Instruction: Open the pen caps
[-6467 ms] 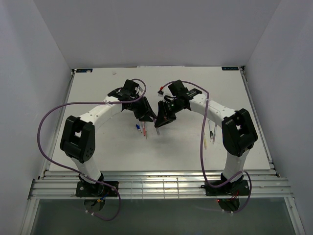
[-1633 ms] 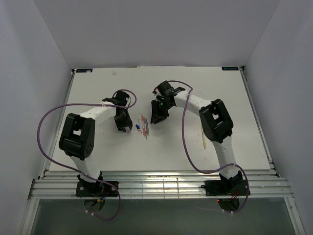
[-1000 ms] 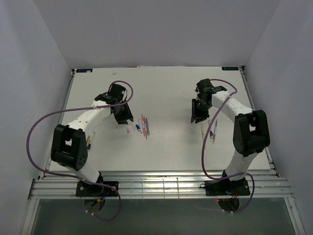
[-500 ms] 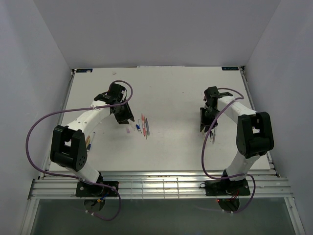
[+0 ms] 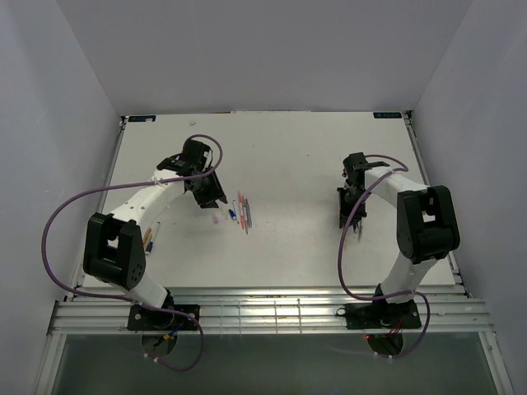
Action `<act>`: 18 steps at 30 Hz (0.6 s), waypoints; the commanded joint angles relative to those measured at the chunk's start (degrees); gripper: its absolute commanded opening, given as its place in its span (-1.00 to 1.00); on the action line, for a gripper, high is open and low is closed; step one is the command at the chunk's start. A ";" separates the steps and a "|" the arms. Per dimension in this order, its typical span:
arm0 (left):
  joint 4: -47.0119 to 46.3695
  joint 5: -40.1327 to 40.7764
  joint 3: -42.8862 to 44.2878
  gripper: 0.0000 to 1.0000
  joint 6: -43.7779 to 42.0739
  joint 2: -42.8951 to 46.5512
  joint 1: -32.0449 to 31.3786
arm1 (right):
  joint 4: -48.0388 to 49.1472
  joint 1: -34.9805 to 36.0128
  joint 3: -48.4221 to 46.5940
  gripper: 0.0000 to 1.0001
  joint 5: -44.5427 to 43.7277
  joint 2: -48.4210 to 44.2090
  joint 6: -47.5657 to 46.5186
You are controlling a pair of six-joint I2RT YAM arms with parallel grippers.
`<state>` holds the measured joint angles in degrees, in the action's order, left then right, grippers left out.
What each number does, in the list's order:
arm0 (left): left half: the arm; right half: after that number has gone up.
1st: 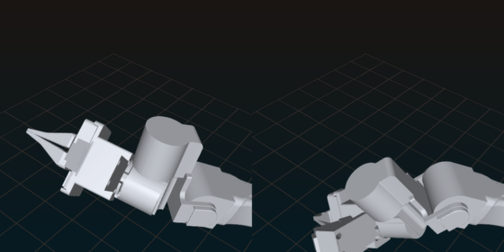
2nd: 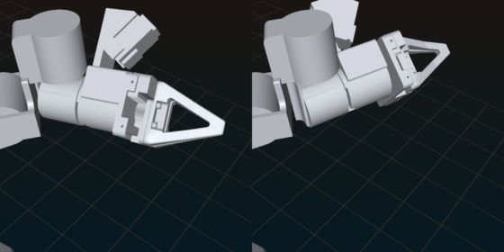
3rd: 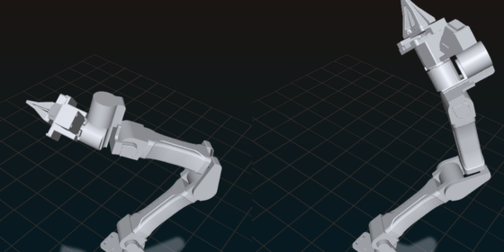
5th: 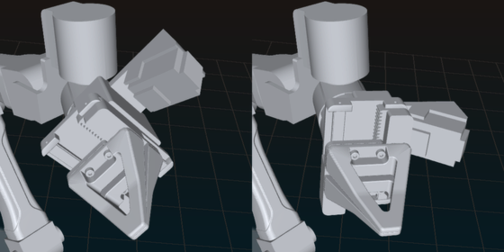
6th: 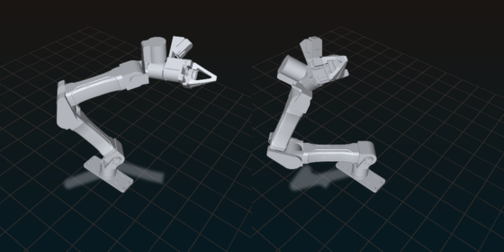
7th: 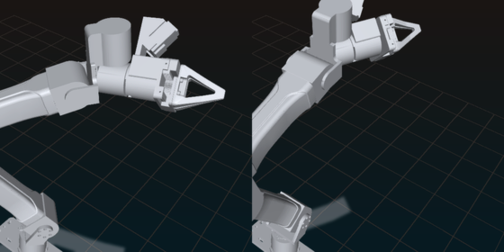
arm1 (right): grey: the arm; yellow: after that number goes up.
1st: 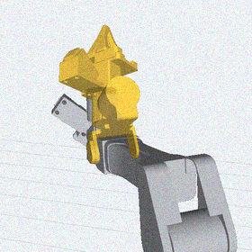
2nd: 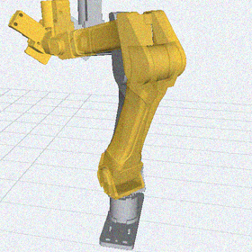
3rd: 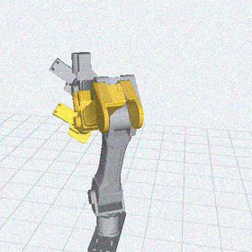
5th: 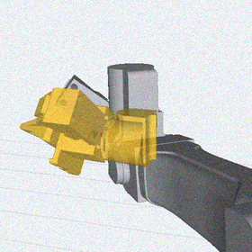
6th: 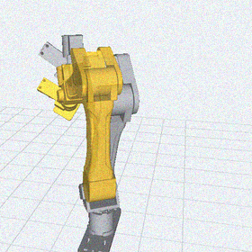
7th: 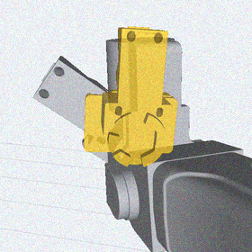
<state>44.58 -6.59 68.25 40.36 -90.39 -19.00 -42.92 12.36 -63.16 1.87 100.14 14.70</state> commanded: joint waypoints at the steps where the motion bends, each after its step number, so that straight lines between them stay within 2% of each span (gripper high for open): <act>1: 0.07 -1.32 1.36 -0.11 0.42 2.94 0.11 | 2.04 -0.23 0.49 -0.55 -0.37 0.85 -0.20; 6: -0.02 -3.34 2.06 -0.11 0.69 2.24 0.11 | 3.19 1.08 0.93 -0.68 -1.60 2.78 -0.28; 9: -0.19 -4.57 2.41 -0.11 0.77 1.88 0.11 | 3.19 2.31 0.06 -0.84 -1.61 3.84 -0.37; 11: -0.45 -5.80 2.94 -0.11 0.69 1.97 0.11 | 2.84 2.93 -1.26 -0.85 -1.61 4.19 -0.20; 13: -1.24 -7.29 3.29 -0.11 0.51 2.06 0.11 | 2.31 3.81 -4.68 -0.84 1.63 3.84 -0.20; 14: -1.94 -10.52 3.47 -0.11 0.34 1.71 0.11 | 2.31 4.07 -6.09 -0.85 3.56 3.23 -0.02; 18: -4.93 -19.94 3.82 -0.11 0.42 -1.09 0.11 | 3.62 6.00 -14.43 -0.84 18.56 3.13 2.34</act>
<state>43.18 -17.10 70.06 40.95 -90.59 -18.94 -42.09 16.91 -70.63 8.64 103.90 15.16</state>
